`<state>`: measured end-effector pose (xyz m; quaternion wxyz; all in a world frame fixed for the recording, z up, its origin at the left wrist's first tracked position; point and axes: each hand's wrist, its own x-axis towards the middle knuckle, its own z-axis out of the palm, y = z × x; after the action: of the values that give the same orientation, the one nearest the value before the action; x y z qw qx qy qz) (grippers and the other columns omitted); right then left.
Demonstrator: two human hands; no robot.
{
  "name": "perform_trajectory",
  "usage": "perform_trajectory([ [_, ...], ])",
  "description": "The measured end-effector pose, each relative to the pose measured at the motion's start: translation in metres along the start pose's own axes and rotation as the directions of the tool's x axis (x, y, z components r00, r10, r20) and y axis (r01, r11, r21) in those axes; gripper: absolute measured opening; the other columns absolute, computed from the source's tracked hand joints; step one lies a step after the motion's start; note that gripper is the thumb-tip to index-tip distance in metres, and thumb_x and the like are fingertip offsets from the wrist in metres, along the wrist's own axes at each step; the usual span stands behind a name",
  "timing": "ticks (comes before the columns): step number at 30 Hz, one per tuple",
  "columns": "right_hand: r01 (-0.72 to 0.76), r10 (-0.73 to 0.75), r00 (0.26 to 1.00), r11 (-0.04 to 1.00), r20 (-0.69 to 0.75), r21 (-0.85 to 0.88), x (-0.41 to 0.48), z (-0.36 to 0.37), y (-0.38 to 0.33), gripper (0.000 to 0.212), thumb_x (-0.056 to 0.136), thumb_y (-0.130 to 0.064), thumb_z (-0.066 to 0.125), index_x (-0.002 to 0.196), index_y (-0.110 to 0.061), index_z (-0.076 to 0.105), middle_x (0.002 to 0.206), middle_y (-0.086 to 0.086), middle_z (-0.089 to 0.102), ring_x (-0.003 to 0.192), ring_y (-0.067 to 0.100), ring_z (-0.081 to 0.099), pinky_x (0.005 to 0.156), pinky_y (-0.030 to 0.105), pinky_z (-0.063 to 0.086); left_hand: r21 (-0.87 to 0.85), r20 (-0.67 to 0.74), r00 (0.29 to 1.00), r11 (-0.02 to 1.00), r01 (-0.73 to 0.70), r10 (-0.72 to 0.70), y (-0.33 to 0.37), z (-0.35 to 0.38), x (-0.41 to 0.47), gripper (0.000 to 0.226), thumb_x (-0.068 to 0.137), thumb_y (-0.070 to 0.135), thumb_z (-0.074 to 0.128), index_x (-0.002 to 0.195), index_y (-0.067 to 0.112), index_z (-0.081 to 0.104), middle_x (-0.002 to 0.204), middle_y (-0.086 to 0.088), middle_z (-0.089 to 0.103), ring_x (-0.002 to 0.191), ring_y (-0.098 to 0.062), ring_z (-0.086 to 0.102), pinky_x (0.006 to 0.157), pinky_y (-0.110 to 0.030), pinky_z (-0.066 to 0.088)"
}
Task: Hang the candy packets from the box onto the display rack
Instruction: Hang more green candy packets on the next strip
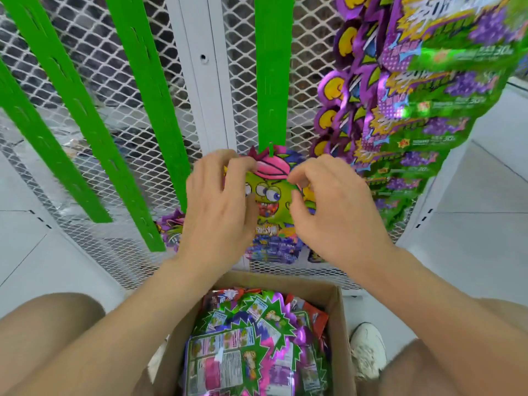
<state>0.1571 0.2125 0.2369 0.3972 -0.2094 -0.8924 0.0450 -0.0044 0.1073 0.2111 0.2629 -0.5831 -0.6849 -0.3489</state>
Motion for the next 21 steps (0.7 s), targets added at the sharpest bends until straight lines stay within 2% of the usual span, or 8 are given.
perform_trajectory([
  [2,-0.128,0.102,0.946,0.99,0.307,0.064,-0.013,0.007,0.002,0.011,0.089,-0.021,0.067,0.1,-0.02,0.067,0.079,-0.005,0.068,0.08,0.021,0.064,0.078,0.039,0.055,0.038,0.131,0.991,0.999,-0.025,0.02,0.0,0.013,-0.021,0.029,0.078,0.007,0.071,0.105,0.014,0.062,0.109,-0.009,0.056,0.1,-0.035,0.053,0.078,-0.046,0.042],
  [4,-0.097,0.102,0.784,0.994,0.612,-0.042,-0.027,0.017,0.007,0.01,0.089,-0.031,0.063,0.096,-0.024,0.066,0.073,-0.004,0.064,0.08,0.025,0.067,0.078,0.042,0.058,0.063,0.493,0.869,0.998,0.015,-0.044,-0.004,0.037,-0.047,0.022,0.077,0.016,0.07,0.095,0.023,0.059,0.097,-0.001,0.06,0.092,-0.032,0.06,0.072,-0.043,0.046],
  [7,0.134,0.082,0.475,0.977,0.876,-0.164,-0.048,0.029,0.01,0.019,0.095,-0.037,0.058,0.085,-0.022,0.052,0.077,-0.002,0.039,0.092,0.034,0.064,0.077,0.045,0.058,0.152,0.899,0.401,0.984,0.088,-0.175,-0.014,0.079,-0.101,0.016,0.085,0.025,0.068,0.088,0.027,0.052,0.091,-0.002,0.064,0.088,-0.031,0.069,0.068,-0.042,0.056],
  [9,0.223,0.07,0.32,0.964,0.945,-0.147,-0.057,0.035,0.011,0.038,0.099,-0.036,0.057,0.073,-0.022,0.033,0.077,0.0,0.032,0.09,0.034,0.059,0.07,0.039,0.052,0.161,0.979,0.121,0.985,0.061,-0.167,-0.021,0.103,-0.139,0.016,0.091,0.032,0.068,0.094,0.02,0.057,0.102,-0.011,0.064,0.095,-0.033,0.067,0.074,-0.043,0.058],
  [11,0.271,0.048,0.246,0.956,0.968,-0.116,-0.064,0.043,0.012,0.04,0.102,-0.03,0.055,0.072,-0.021,0.03,0.08,0.002,0.035,0.084,0.031,0.055,0.065,0.037,0.048,0.187,0.982,-0.054,0.979,0.076,-0.183,-0.028,0.119,-0.174,0.038,0.097,0.034,0.068,0.123,0.008,0.057,0.122,-0.017,0.063,0.109,-0.036,0.064,0.084,-0.043,0.056],
  [13,0.276,0.037,0.23,0.956,0.972,-0.102,-0.068,0.053,0.015,0.035,0.102,-0.026,0.054,0.074,-0.02,0.034,0.082,0.005,0.04,0.073,0.028,0.055,0.062,0.038,0.05,0.219,0.974,-0.078,0.969,0.117,-0.211,-0.038,0.132,-0.207,0.069,0.097,0.042,0.072,0.144,0.002,0.042,0.136,-0.02,0.057,0.123,-0.039,0.059,0.098,-0.045,0.053],
  [16,0.268,0.023,0.2,0.96,0.979,-0.077,-0.073,0.066,0.02,0.035,0.103,-0.024,0.056,0.073,-0.017,0.038,0.077,0.005,0.042,0.065,0.028,0.052,0.059,0.04,0.048,0.269,0.963,-0.028,0.957,0.105,-0.267,-0.054,0.147,-0.241,0.108,0.091,0.05,0.078,0.162,0.0,0.015,0.158,-0.024,0.04,0.146,-0.045,0.041,0.117,-0.056,0.041],
  [21,0.327,0.026,0.133,0.943,0.991,-0.069,-0.077,0.075,0.021,0.037,0.106,-0.024,0.05,0.073,-0.02,0.033,0.079,0.004,0.039,0.065,0.023,0.052,0.057,0.035,0.045,0.32,0.947,-0.04,0.937,0.137,-0.318,-0.058,0.157,-0.254,0.121,0.091,0.044,0.081,0.166,0.001,-0.003,0.166,-0.02,0.03,0.153,-0.041,0.033,0.123,-0.059,0.031],
])
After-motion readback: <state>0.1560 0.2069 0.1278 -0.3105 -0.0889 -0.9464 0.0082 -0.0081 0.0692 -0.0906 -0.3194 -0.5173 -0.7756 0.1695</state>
